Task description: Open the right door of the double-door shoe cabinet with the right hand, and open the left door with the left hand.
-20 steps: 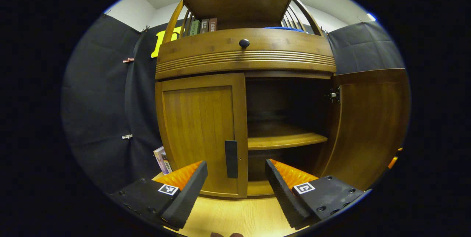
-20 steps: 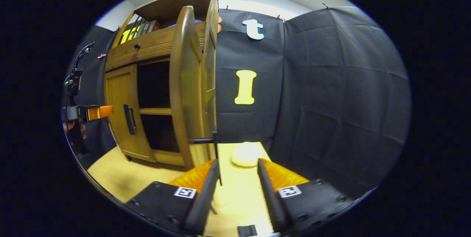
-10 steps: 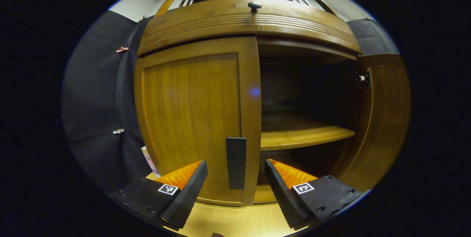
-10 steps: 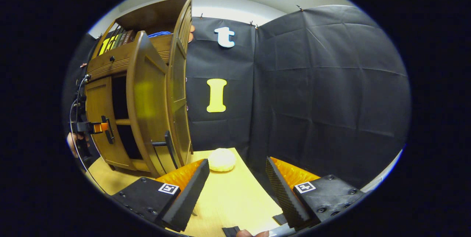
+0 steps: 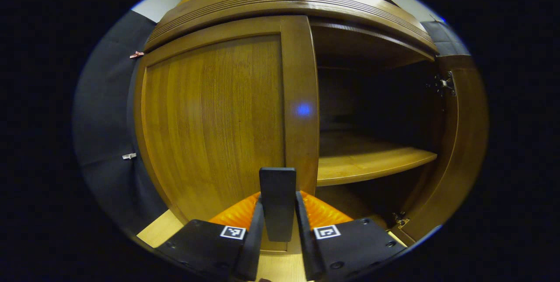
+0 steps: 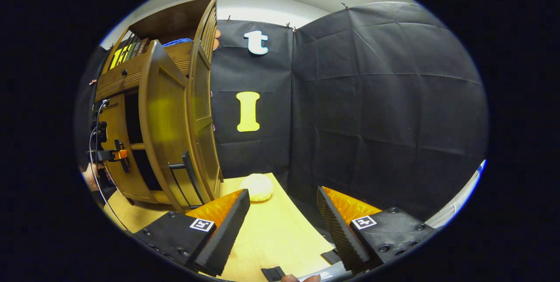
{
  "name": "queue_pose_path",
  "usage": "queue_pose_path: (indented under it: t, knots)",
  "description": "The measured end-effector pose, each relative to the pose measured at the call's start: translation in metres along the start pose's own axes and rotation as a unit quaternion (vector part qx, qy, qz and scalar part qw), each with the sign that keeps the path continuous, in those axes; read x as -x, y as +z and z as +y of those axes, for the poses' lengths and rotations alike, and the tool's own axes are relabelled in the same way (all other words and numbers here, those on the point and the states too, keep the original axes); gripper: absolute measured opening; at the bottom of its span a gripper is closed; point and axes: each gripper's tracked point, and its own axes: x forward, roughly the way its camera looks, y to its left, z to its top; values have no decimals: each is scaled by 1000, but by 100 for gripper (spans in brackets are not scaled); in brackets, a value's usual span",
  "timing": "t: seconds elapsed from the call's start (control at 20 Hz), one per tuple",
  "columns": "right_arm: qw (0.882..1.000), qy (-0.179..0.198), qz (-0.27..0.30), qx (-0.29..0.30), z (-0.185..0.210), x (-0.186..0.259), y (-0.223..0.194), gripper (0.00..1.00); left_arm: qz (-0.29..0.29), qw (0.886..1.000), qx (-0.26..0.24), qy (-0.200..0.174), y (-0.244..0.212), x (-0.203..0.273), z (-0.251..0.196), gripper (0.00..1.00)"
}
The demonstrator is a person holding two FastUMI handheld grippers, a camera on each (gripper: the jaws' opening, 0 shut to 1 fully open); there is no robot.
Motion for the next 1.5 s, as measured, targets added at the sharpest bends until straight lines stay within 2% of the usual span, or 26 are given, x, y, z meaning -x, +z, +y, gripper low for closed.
queue_pose_path:
  t: [0.05, 0.15, 0.55, 0.7, 0.75, 0.9, 1.25, 1.4, 1.5]
  knots:
    - [1000, 1, 0, -5, 2, 3, 1, 98, 1, 1000, -1, -1, 1, 0, 0, 37]
    - [1000, 5, 0, -11, 8, 10, 5, 98, 6, 1000, 0, -3, -3, 4, 3, 35]
    - [999, 29, -11, -21, 50, 44, 14, 98, 15, 1000, 11, -19, -12, 52, 15, 34]
    - [998, 54, -34, 4, 77, 58, 14, 100, 17, 999, 16, -28, -17, 79, 27, 34]
    - [998, 63, -29, 6, 85, 61, 9, 98, 18, 999, 16, -31, -17, 87, 31, 34]
    - [996, 82, -14, -13, 110, 70, 6, 98, 21, 999, 18, -35, -22, 111, 44, 34]
    - [992, 111, -41, 33, 157, 91, 29, 98, 20, 999, 22, -37, -29, 157, 82, 31]
    - [991, 126, -39, 37, 182, 100, 24, 96, 19, 999, 22, -37, -32, 171, 97, 30]
    - [990, 133, -37, 40, 195, 103, 22, 98, 18, 999, 23, -32, -32, 175, 108, 29]
